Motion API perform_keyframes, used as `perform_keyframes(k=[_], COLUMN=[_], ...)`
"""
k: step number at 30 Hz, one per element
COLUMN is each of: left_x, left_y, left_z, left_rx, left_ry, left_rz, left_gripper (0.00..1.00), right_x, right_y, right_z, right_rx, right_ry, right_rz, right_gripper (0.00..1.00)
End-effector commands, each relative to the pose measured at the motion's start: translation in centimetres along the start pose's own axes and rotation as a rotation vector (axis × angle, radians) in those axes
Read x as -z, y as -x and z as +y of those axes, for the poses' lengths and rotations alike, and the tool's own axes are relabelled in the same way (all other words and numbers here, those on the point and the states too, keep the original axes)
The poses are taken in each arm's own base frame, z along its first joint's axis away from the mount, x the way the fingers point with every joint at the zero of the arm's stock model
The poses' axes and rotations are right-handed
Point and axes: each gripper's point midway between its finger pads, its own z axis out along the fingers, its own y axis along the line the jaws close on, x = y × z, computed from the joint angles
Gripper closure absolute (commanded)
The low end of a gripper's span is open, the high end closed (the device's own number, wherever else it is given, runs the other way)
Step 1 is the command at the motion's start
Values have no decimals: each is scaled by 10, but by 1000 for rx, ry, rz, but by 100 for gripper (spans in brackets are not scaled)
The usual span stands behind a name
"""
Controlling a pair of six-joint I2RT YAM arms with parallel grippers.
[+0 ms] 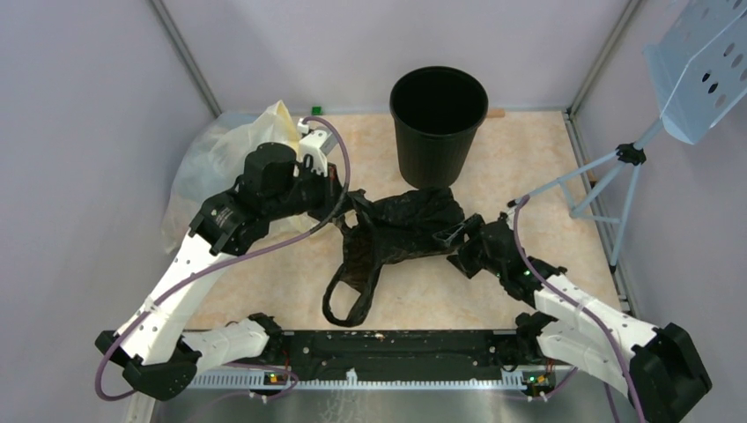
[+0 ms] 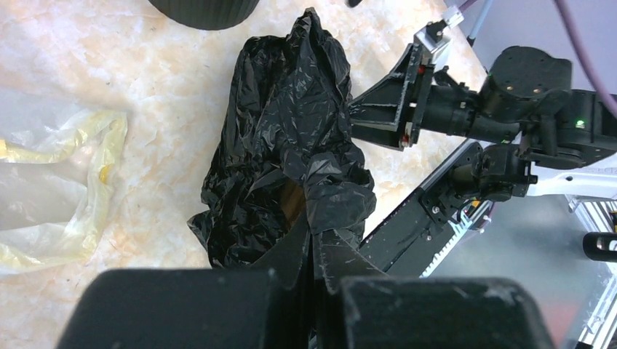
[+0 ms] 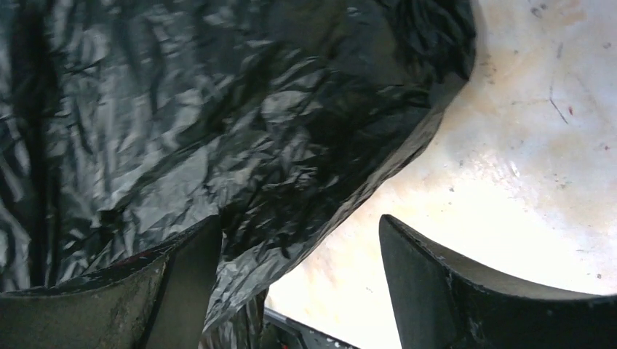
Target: Put the trash bags into the trash bin
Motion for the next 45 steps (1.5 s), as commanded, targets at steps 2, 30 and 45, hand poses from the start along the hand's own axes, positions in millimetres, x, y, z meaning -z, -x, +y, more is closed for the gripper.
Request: perform_keyframes(k=[2, 30, 45], left_x=[-1, 139, 71], left_y=[7, 166, 243], left_z=[-4, -73, -49], left_rx=[1, -170, -241], left_ry=[-23, -125, 30], left_rz=[-43, -707, -838], left_gripper=[100, 100, 100], right_x=[-12, 146, 72], right_y=[11, 127, 211], right_z=[15, 267, 318], right_rx=[-136, 541, 559], right_ry=[69, 322, 206], right_rz=[-59, -486, -585], right_gripper=[25, 100, 100])
